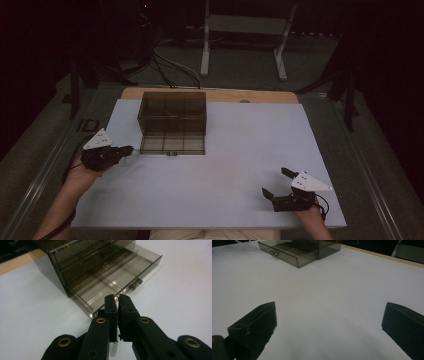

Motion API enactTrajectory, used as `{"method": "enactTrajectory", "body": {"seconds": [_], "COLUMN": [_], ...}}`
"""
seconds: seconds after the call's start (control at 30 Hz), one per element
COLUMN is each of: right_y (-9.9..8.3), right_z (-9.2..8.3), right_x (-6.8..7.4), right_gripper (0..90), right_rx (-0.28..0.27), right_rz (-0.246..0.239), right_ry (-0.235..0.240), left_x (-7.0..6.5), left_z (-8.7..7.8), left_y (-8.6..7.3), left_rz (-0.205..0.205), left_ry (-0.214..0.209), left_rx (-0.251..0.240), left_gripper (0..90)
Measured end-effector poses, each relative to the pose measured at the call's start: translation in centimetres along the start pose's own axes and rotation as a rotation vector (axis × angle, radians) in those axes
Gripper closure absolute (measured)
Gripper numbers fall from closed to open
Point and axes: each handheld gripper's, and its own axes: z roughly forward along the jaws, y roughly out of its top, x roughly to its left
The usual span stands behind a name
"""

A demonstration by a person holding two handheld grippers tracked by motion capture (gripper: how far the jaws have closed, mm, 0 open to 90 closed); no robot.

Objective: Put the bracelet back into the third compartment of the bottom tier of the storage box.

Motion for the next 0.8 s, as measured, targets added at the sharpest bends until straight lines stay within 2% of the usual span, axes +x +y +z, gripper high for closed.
{"method": "enactTrajectory", "body": {"seconds": [0.13, 0.33, 0.57, 0.63, 0.8], "right_y": [0.0, 0.0, 0.0, 0.0, 0.0], "right_z": [0.0, 0.0, 0.0, 0.0, 0.0], "right_x": [0.1, 0.0, 0.0, 0.0, 0.0], "right_gripper": [0.0, 0.0, 0.0, 0.0, 0.0], "right_rx": [0.001, -0.001, 0.0, -0.001, -0.001], "right_rz": [-0.003, -0.001, -0.001, -0.002, -0.001], "right_ry": [0.001, 0.0, 0.0, 0.001, 0.001], "left_x": [-0.1, -0.4, -0.4, -0.5, -0.7], "left_z": [0.1, 0.5, 0.7, 0.8, 1.2], "left_y": [0.6, 1.6, 2.3, 2.7, 3.5], "left_rz": [-0.011, -0.005, -0.008, -0.011, 0.005], "left_ry": [-0.015, -0.011, -0.033, -0.051, -0.063], "left_rx": [-0.002, 0.012, 0.001, -0.011, -0.02], "left_gripper": [88.2, 88.2, 88.2, 88.2, 88.2]}}
